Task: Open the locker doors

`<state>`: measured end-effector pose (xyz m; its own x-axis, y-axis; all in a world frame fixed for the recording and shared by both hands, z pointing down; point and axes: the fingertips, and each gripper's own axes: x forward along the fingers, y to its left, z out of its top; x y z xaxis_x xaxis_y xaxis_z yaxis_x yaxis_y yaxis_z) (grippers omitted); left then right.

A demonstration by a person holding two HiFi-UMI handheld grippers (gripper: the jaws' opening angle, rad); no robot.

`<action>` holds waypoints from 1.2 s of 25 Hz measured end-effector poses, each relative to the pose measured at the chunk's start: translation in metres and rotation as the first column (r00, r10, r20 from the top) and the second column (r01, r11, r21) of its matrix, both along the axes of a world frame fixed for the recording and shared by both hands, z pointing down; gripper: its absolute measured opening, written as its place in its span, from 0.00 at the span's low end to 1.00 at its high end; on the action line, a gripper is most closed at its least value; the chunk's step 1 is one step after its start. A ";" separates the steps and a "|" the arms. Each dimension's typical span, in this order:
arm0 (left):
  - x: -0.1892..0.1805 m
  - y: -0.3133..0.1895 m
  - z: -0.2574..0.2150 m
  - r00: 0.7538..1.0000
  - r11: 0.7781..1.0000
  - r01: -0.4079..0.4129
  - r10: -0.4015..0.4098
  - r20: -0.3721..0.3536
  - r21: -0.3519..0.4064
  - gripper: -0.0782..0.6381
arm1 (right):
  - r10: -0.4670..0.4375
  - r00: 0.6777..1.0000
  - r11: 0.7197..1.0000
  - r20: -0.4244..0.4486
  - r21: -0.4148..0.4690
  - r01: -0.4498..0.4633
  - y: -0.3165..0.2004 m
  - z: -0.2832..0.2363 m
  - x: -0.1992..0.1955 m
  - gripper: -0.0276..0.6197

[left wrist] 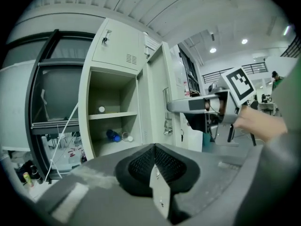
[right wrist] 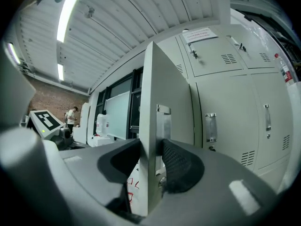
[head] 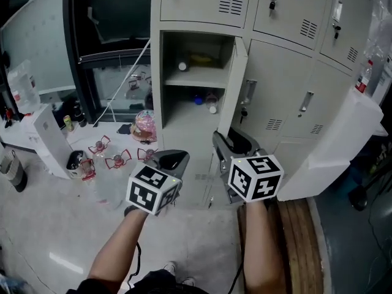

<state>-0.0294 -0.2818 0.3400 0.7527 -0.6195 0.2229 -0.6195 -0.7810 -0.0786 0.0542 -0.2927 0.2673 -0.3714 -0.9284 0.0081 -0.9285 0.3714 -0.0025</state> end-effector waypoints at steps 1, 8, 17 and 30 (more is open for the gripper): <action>0.005 0.000 0.000 1.000 1.000 -0.014 0.014 0.003 -0.001 0.11 | 0.005 1.000 1.000 0.005 -0.002 -0.005 0.001 0.000 0.002 0.27; 0.032 -0.004 -0.010 0.994 0.994 -0.106 0.106 -0.003 0.008 0.11 | 0.030 1.000 1.000 0.004 -0.006 -0.030 0.003 0.000 0.011 0.27; 0.072 -0.003 -0.017 0.971 0.973 -0.232 0.232 -0.052 0.009 0.11 | 0.123 0.992 0.992 -0.029 -0.011 -0.123 0.013 -0.001 0.035 0.27; 0.119 0.002 -0.025 0.928 0.933 -0.361 0.360 -0.094 0.014 0.11 | 0.292 0.955 0.956 -0.051 -0.025 -0.294 0.025 -0.001 0.085 0.21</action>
<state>0.0892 -0.2798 0.3155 0.9428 -0.3017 0.1419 -0.3004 -0.9533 -0.0310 0.1397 -0.2676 0.2659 -0.0815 -0.9954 0.0502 -0.9959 0.0833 0.0357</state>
